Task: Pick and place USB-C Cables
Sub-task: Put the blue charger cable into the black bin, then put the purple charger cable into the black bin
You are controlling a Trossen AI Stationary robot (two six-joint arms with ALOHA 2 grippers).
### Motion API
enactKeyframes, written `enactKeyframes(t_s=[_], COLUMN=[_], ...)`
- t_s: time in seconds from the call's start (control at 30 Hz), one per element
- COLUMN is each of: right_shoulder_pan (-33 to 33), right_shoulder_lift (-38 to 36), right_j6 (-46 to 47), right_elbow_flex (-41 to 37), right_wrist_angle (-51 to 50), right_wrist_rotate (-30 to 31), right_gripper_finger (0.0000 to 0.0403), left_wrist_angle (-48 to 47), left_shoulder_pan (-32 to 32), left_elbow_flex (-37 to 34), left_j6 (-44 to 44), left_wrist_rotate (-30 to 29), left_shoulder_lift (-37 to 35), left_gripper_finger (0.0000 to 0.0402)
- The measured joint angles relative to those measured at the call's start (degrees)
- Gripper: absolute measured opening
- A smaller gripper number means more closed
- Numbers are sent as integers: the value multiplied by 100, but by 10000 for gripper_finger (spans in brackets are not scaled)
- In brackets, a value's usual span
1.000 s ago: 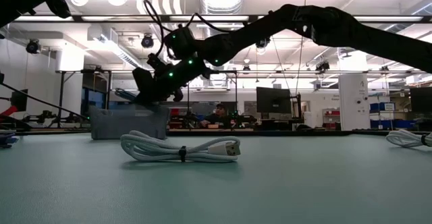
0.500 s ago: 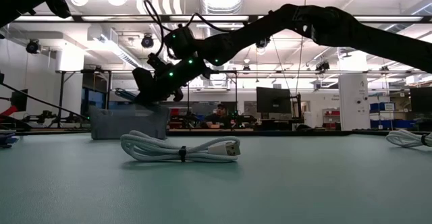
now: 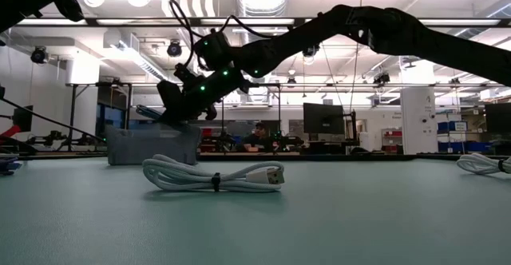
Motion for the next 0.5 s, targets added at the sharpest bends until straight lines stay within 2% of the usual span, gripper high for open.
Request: enactKeyframes(t_s=[0.5], right_shoulder_pan=[0], right_shoulder_lift=[-2], right_j6=[55], right_elbow_flex=[0], right_wrist_angle=[2], right_wrist_rotate=[2], right_gripper_finger=[69], left_wrist_angle=[0], left_shoulder_pan=[-1], left_elbow_flex=[0], left_j6=[0], left_wrist_rotate=[1], left_shoulder_lift=[0], left_gripper_finger=[1])
